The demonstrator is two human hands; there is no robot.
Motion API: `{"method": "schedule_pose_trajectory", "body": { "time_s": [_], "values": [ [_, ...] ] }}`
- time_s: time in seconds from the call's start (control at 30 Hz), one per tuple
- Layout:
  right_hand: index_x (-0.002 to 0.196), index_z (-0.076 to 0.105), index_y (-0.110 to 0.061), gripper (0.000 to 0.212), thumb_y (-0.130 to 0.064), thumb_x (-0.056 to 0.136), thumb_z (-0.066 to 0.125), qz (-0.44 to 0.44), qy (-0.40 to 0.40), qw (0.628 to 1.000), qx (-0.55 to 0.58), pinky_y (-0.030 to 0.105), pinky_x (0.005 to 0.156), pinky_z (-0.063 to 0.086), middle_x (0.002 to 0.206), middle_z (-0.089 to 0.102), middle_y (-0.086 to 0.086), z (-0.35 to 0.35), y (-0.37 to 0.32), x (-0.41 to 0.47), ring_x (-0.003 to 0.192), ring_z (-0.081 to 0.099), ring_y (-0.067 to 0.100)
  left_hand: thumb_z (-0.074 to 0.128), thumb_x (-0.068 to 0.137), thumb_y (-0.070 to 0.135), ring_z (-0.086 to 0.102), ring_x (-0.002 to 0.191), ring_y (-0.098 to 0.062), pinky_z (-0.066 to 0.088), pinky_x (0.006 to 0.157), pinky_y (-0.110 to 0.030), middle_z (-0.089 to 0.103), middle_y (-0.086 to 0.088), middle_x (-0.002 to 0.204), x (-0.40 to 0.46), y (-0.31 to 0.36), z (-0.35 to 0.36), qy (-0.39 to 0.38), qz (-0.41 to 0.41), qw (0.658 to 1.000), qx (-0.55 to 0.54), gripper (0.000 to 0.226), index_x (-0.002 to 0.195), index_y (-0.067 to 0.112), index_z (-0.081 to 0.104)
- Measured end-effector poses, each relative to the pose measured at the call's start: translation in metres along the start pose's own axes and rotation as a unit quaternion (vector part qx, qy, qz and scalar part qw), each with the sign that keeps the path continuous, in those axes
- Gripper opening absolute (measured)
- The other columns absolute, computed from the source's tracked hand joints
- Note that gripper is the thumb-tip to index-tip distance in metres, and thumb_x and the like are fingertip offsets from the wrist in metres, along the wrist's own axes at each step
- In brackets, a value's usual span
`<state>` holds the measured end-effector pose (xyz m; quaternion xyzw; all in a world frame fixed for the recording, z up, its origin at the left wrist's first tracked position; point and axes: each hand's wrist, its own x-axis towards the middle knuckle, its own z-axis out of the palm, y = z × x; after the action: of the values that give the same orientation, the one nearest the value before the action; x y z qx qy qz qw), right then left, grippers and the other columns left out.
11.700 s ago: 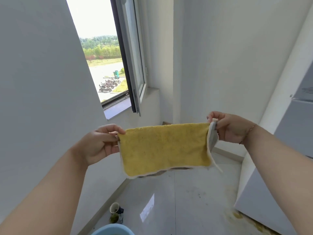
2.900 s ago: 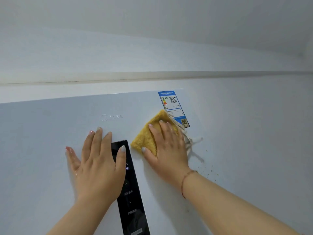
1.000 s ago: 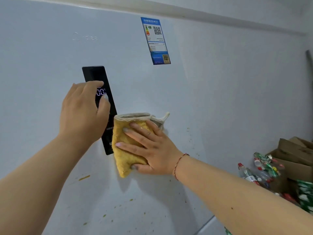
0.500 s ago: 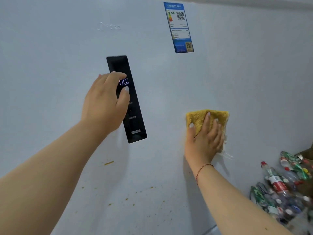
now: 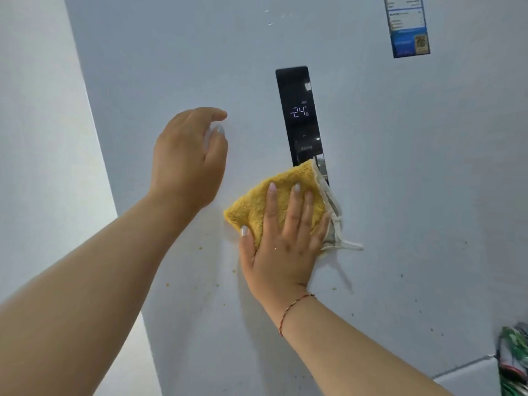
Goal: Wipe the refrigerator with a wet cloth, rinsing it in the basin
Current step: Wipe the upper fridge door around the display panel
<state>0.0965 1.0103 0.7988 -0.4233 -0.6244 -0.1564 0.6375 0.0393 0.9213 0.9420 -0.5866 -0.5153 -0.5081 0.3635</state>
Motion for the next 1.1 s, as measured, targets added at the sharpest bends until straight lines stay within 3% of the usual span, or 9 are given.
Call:
{"method": "schedule_pose_trajectory", "body": {
  "time_s": [0.2, 0.33, 0.53, 0.6, 0.73, 0.83, 0.93, 1.1],
  "values": [
    [0.152, 0.022, -0.021, 0.068, -0.048, 0.092, 0.041, -0.182, -0.055, 0.981, 0.026, 0.061, 0.114, 0.005, 0.158, 0.015, 0.014, 0.012, -0.078, -0.021, 0.147, 0.007, 0.034, 0.040, 0.097, 0.019, 0.055, 0.114, -0.012, 0.040, 0.097, -0.024, 0.063, 0.006, 0.122, -0.005, -0.029, -0.041, -0.011, -0.031, 0.999, -0.006, 0.033, 0.122, 0.021, 0.062],
    [0.149, 0.030, -0.026, 0.066, -0.045, 0.088, 0.048, -0.316, -0.080, 0.944, 0.043, 0.056, 0.117, 0.003, 0.157, 0.022, 0.008, 0.019, -0.101, -0.035, 0.147, 0.007, 0.028, 0.040, 0.098, 0.021, 0.056, 0.103, -0.034, 0.045, 0.088, -0.034, 0.063, -0.022, 0.108, -0.008, -0.037, -0.053, -0.013, -0.050, 0.998, -0.029, 0.032, 0.121, 0.023, 0.063],
    [0.146, 0.037, -0.029, 0.054, -0.039, 0.094, 0.043, -0.478, -0.099, 0.872, 0.039, 0.049, 0.119, 0.006, 0.157, 0.026, 0.002, 0.023, -0.078, -0.040, 0.147, 0.012, 0.022, 0.041, 0.099, 0.020, 0.054, 0.095, -0.030, 0.033, 0.066, -0.006, 0.063, -0.023, 0.104, -0.014, -0.045, -0.053, -0.031, -0.042, 0.998, -0.037, 0.031, 0.120, 0.021, 0.063],
    [0.146, 0.037, -0.030, 0.053, -0.040, 0.095, 0.043, -0.510, -0.101, 0.854, 0.031, 0.049, 0.119, 0.006, 0.156, 0.026, 0.001, 0.019, -0.063, -0.036, 0.147, 0.012, 0.021, 0.041, 0.099, 0.019, 0.055, 0.093, -0.030, 0.031, 0.063, -0.004, 0.065, -0.021, 0.101, -0.016, -0.044, -0.049, -0.033, -0.038, 0.998, -0.041, 0.030, 0.120, 0.020, 0.063],
    [0.147, 0.034, -0.032, 0.052, -0.043, 0.096, 0.040, -0.506, -0.090, 0.858, 0.011, 0.050, 0.119, 0.008, 0.157, 0.024, 0.000, 0.010, -0.023, -0.026, 0.147, 0.012, 0.021, 0.042, 0.098, 0.017, 0.053, 0.085, -0.020, 0.032, 0.070, -0.005, 0.064, -0.007, 0.096, -0.018, -0.037, -0.036, -0.031, -0.019, 0.998, -0.046, 0.031, 0.120, 0.019, 0.063],
    [0.146, 0.035, -0.032, 0.052, -0.046, 0.096, 0.040, -0.466, -0.065, 0.882, -0.007, 0.053, 0.116, 0.015, 0.156, 0.026, 0.000, 0.001, 0.017, -0.014, 0.147, 0.016, 0.022, 0.041, 0.098, 0.017, 0.052, 0.103, -0.005, 0.036, 0.088, -0.015, 0.060, 0.009, 0.115, -0.019, -0.027, -0.023, -0.031, 0.014, 0.998, -0.049, 0.032, 0.121, 0.016, 0.063],
    [0.143, 0.041, -0.032, 0.052, -0.047, 0.093, 0.047, -0.397, -0.033, 0.917, -0.020, 0.055, 0.113, 0.022, 0.153, 0.033, 0.002, -0.008, 0.058, -0.002, 0.144, 0.024, 0.024, 0.040, 0.095, 0.018, 0.049, 0.122, -0.014, 0.034, 0.099, -0.023, 0.061, 0.001, 0.125, -0.020, -0.017, -0.005, -0.036, 0.071, 0.996, -0.027, 0.035, 0.119, 0.010, 0.063],
    [0.145, 0.036, -0.032, 0.053, -0.049, 0.096, 0.039, -0.268, -0.014, 0.961, -0.069, 0.056, 0.113, 0.020, 0.153, 0.033, 0.006, -0.022, 0.136, 0.022, 0.143, 0.025, 0.029, 0.036, 0.091, 0.024, 0.049, 0.125, -0.025, 0.030, 0.104, -0.025, 0.063, -0.009, 0.125, -0.022, 0.003, 0.031, -0.055, 0.132, 0.990, -0.006, 0.041, 0.115, 0.006, 0.065]
  ]
}}
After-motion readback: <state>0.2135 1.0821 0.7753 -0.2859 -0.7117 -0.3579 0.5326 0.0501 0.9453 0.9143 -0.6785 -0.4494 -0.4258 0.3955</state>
